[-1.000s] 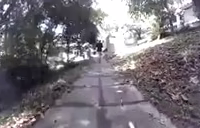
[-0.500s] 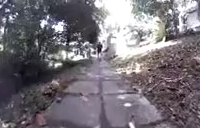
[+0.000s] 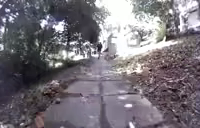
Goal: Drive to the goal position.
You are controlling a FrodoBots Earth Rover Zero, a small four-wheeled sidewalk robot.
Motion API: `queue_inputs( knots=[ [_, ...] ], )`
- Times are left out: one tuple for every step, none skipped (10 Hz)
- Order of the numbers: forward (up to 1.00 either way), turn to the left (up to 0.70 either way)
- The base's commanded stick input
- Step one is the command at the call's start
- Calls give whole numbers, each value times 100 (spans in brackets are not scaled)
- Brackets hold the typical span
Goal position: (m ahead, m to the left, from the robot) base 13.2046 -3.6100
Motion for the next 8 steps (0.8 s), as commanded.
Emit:
queue_inputs(
  knots=[
    [100, 0],
    [100, 0],
    [100, -3],
    [100, -21],
    [100, -40],
    [100, -38],
    [100, -15],
    [100, 0]
  ],
)
